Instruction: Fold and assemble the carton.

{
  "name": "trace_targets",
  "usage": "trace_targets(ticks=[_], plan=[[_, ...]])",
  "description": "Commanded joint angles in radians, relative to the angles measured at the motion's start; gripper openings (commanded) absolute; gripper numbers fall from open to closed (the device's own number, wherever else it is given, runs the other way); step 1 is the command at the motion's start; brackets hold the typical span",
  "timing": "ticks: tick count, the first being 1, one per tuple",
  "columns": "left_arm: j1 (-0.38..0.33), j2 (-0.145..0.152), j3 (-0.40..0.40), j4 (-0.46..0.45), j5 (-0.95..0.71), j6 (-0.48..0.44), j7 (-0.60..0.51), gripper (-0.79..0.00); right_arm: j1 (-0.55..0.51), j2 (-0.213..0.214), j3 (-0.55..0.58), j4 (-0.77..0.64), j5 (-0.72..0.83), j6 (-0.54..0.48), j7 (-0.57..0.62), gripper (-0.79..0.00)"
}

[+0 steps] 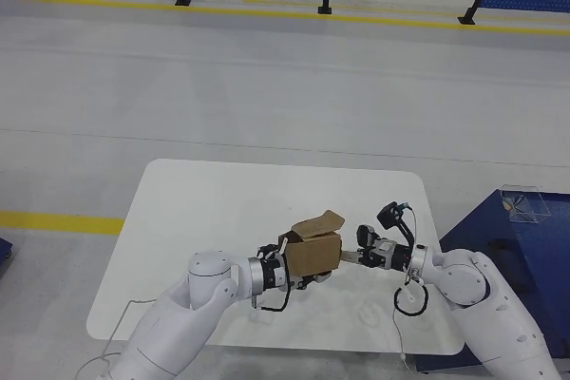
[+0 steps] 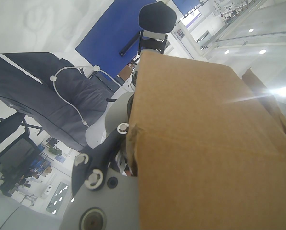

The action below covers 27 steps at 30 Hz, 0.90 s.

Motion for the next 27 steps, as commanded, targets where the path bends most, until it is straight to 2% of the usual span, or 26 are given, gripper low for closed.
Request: trace_targets(ticks=[1,15,27], plan=[[-0.001,-0.001,0.004,0.002,0.001,-0.002,-0.002,-0.785,0.001,0.000,0.001,-0.002,0.001,-0.001,-0.006,0.000],[-0.003,-0.004,0.011,0.004,0.009,0.002,-0.008,-0.785,0.015,-0.003,0.002,-0.028,-0.018,0.005,-0.051,0.000],[-0.014,-0.009,0.018,0.018,0.008,0.008,-0.008,-0.785,0.023,-0.006,-0.023,-0.027,-0.040,0.009,-0.034,0.000]])
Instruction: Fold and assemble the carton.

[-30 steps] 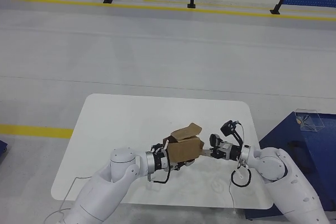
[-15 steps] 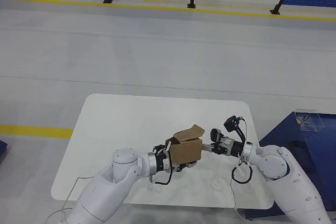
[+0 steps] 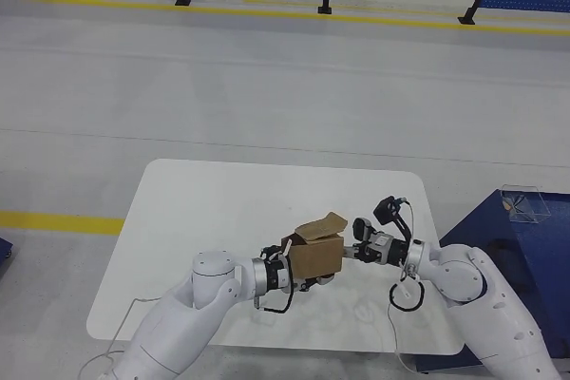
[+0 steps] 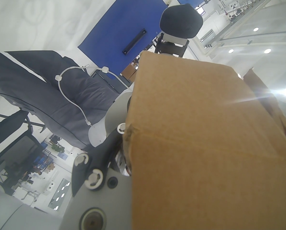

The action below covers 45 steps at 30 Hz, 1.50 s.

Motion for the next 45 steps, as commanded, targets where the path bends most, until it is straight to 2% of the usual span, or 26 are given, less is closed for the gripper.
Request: trace_targets(ticks=[1,11,30,45], plan=[[-0.003,-0.001,0.002,0.005,-0.002,0.001,-0.001,-0.785,0.003,-0.001,-0.003,0.005,0.000,0.000,-0.001,0.000],[-0.014,-0.009,0.017,0.018,-0.005,0.000,-0.001,-0.785,0.011,0.000,0.022,0.019,0.005,-0.001,-0.036,0.000],[-0.038,-0.019,0.025,0.045,-0.028,0.009,-0.037,-0.785,0.017,-0.007,-0.006,0.022,0.012,-0.001,-0.043,0.000],[-0.045,-0.023,0.005,0.071,-0.078,0.017,-0.052,-0.785,-0.008,0.005,0.070,0.062,0.078,-0.020,-0.055,0.000]])
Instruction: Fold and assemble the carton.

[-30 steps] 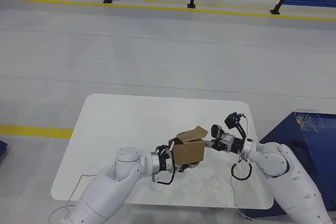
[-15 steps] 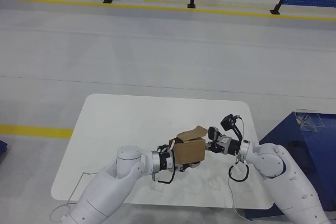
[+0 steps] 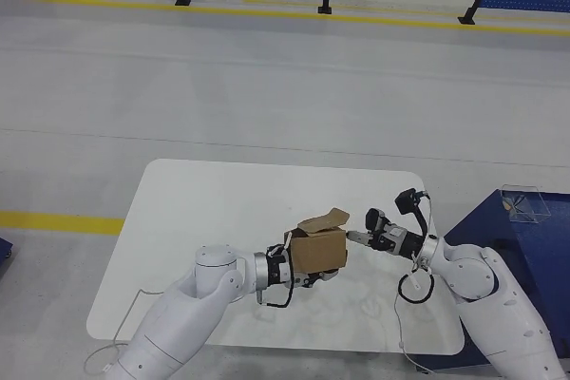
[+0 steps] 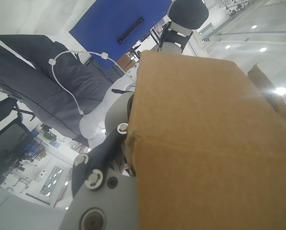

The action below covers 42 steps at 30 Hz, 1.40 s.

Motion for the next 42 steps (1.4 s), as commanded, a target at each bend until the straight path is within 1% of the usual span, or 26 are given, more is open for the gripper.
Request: trace_targets(ticks=[1,7,15,24,32,42], plan=[[0.000,0.000,-0.001,0.000,-0.001,0.000,0.001,-0.785,-0.006,0.002,0.007,0.001,0.003,-0.003,0.007,0.000],[-0.002,-0.003,0.004,0.000,-0.003,0.002,0.003,-0.785,-0.018,0.003,-0.007,-0.003,-0.010,0.003,0.043,0.000],[-0.010,-0.007,0.022,0.004,0.014,0.009,0.007,-0.785,-0.015,-0.003,-0.031,-0.028,-0.017,0.014,0.029,0.000],[-0.007,-0.006,0.016,0.000,0.019,0.014,0.006,-0.785,-0.014,-0.003,-0.036,-0.035,-0.027,0.013,0.034,0.000],[0.003,-0.004,0.010,-0.012,0.023,0.017,-0.002,-0.785,-0.021,-0.003,-0.021,-0.038,-0.024,0.010,0.004,0.000],[0.004,-0.005,0.013,-0.011,0.018,0.021,-0.020,-0.785,-0.029,-0.006,-0.040,-0.051,-0.039,0.009,0.009,0.000]])
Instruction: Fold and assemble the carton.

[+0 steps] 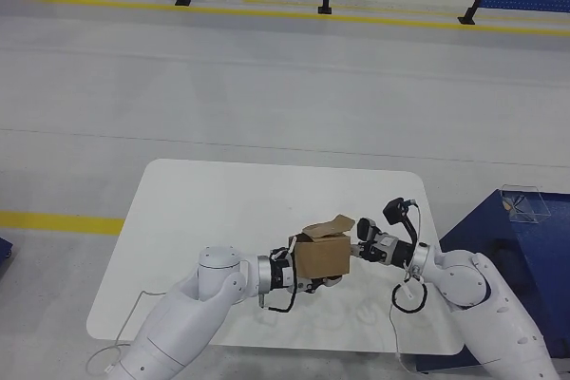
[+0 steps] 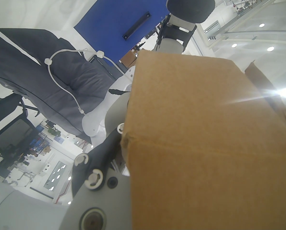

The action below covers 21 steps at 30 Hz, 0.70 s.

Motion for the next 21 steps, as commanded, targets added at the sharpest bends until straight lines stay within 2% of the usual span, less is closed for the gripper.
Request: trace_targets(ticks=[1,10,15,21], plan=[[0.000,-0.001,0.000,0.002,-0.004,-0.001,-0.004,-0.785,0.001,-0.001,-0.004,0.001,-0.001,-0.001,0.000,0.000],[0.004,-0.002,-0.002,0.005,-0.019,-0.002,-0.018,-0.785,0.002,-0.004,-0.015,-0.010,-0.001,0.001,-0.009,0.000],[0.010,0.000,-0.011,0.007,-0.028,-0.004,-0.024,-0.785,-0.007,0.000,0.018,0.005,0.015,-0.002,-0.030,0.000],[0.018,0.003,-0.025,0.007,-0.035,-0.006,-0.027,-0.785,-0.023,0.007,0.035,0.015,0.029,-0.005,0.025,0.000]])
